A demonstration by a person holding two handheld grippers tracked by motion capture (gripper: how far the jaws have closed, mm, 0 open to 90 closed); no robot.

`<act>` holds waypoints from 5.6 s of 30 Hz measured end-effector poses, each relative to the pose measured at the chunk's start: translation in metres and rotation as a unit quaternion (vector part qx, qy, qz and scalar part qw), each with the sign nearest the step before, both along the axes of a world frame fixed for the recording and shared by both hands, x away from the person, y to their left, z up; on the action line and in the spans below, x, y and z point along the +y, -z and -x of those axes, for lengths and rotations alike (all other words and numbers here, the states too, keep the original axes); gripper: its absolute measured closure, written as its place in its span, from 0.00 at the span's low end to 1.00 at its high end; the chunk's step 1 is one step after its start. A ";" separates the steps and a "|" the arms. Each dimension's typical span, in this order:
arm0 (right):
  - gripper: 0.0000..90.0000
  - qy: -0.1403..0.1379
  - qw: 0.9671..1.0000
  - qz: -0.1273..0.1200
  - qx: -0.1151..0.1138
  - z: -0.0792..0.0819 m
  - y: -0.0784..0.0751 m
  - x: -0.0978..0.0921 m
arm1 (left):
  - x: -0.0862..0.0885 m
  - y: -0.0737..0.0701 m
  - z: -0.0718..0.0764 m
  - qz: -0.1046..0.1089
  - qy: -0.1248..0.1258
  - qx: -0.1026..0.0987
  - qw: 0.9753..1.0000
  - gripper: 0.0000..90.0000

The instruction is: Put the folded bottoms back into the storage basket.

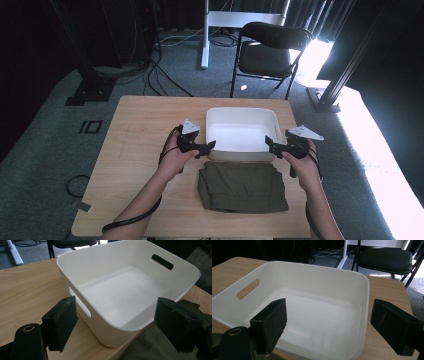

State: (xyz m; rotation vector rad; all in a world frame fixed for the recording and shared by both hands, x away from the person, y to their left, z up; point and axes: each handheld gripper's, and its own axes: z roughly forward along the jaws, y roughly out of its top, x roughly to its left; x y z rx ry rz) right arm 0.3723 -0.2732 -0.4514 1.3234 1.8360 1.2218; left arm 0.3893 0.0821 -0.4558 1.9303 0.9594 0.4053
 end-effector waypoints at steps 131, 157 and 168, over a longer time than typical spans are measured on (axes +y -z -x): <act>0.90 -0.110 0.992 -0.031 0.045 0.114 0.030 0.015 | -0.016 0.030 0.099 0.038 0.059 -0.002 0.998 0.81; 0.90 -0.102 0.992 -0.068 0.005 0.077 -0.015 0.009 | -0.018 -0.023 0.066 0.042 0.055 -0.050 0.996 0.81; 0.90 -0.096 0.993 -0.075 0.000 0.054 -0.030 0.005 | -0.021 -0.035 0.048 0.050 0.049 -0.054 0.996 0.81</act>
